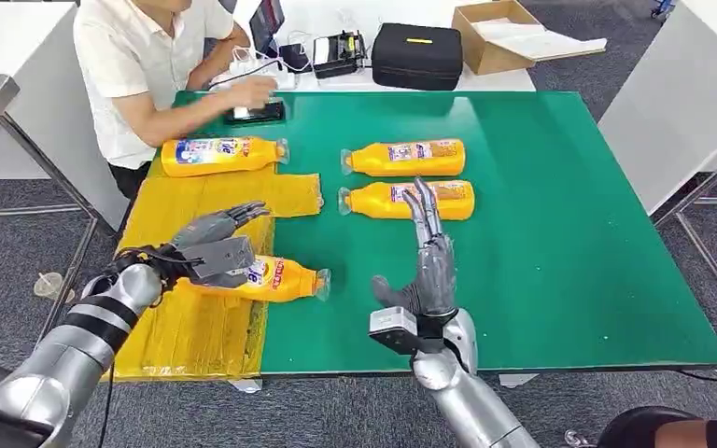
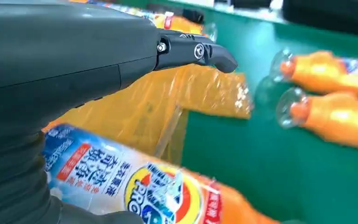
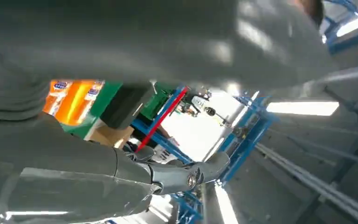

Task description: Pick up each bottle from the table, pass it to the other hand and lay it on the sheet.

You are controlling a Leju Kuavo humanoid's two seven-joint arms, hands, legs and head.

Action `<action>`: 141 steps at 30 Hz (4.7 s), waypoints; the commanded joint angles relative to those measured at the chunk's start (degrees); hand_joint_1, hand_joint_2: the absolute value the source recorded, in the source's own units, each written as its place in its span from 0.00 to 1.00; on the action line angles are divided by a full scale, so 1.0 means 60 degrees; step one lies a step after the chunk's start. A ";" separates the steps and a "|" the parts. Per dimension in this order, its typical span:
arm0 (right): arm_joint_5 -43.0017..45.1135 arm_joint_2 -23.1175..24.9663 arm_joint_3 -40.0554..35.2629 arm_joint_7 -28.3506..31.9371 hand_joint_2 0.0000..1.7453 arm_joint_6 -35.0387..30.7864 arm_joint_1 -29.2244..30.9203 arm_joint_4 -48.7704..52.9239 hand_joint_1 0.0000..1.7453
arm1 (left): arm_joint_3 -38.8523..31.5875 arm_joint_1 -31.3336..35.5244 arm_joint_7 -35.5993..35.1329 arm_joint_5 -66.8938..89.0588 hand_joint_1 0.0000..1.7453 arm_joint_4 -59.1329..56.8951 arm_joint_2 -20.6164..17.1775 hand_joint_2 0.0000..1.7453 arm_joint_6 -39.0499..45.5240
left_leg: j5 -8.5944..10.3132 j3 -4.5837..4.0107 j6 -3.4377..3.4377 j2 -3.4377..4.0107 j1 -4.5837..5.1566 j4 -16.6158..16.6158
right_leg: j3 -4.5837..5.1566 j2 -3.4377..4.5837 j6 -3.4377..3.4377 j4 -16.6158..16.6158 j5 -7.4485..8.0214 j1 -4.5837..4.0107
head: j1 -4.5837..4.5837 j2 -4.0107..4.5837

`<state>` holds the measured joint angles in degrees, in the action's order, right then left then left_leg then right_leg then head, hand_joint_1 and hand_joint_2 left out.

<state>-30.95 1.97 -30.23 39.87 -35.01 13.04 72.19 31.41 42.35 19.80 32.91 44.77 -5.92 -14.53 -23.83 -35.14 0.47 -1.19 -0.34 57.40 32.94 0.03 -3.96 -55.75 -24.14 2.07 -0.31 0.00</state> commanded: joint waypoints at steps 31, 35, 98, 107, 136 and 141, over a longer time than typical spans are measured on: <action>-0.5613 -0.2496 0.2679 -0.5422 1.00 0.1755 0.1478 -0.4421 0.00 | -0.1914 -0.5383 0.0114 -0.2605 0.00 0.5543 0.1829 1.00 0.3851 | -0.0017 0.0023 0.0030 -0.0021 0.0009 0.0015 | -0.0050 -0.0049 0.0006 0.0029 -0.0008 -0.0005 | -0.0011 0.0000; -0.5323 -0.2509 0.2482 -0.5047 1.00 0.3367 0.1315 -0.4249 0.00 | -0.1726 -0.5299 0.0006 -0.2433 0.00 0.5720 0.1555 1.00 0.3908 | -0.0009 0.0003 0.0018 -0.0009 0.0009 0.0013 | -0.0025 -0.0031 0.0005 0.0023 0.0003 0.0005 | -0.0011 0.0000; -0.3242 -0.2177 0.0807 -0.4806 1.00 0.5796 0.3032 -0.5934 0.00 | -0.1674 -0.4174 0.0241 -0.2863 0.00 0.4566 0.1789 1.00 0.3337 | 0.0039 -0.0012 0.0017 0.0038 -0.0002 0.0011 | 0.0017 0.0005 0.0041 0.0021 0.0071 -0.0015 | -0.0015 0.0000; -0.3775 -0.2381 0.0115 -0.5457 1.00 0.6036 0.3470 -0.6183 0.00 | -0.1712 -0.4235 0.0230 -0.2886 0.00 0.4645 0.1746 1.00 0.3308 | 0.0034 -0.0004 0.0015 0.0039 -0.0005 0.0013 | 0.0006 0.0004 0.0052 0.0021 0.0066 -0.0019 | -0.0011 0.0000; -0.1567 -0.2729 0.0255 -0.4566 1.00 0.7839 0.3813 -0.6482 1.00 | -0.1557 -0.3946 0.0409 -0.3449 0.00 0.4153 0.1858 1.00 0.3120 | 0.0038 -0.0001 0.0015 0.0038 -0.0009 0.0013 | 0.0003 -0.0004 0.0048 0.0026 0.0070 -0.0023 | -0.0015 0.0000; -0.0097 -0.2562 0.1012 -0.3091 1.00 0.7843 0.3195 -0.5499 1.00 | -0.2132 -0.4231 0.0227 -0.5451 0.00 0.4175 0.2356 1.00 0.2269 | 0.0040 0.0003 0.0015 0.0036 -0.0006 0.0010 | 0.0001 -0.0004 0.0043 0.0027 0.0071 -0.0020 | -0.0015 0.0000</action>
<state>-39.82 -15.19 -28.35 12.88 11.72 35.06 37.31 21.11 16.13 22.36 11.76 73.55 5.29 4.05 -23.55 -35.22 0.57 -0.99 -0.31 57.45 33.09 0.06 -3.89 -55.64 -23.69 2.05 -0.39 0.00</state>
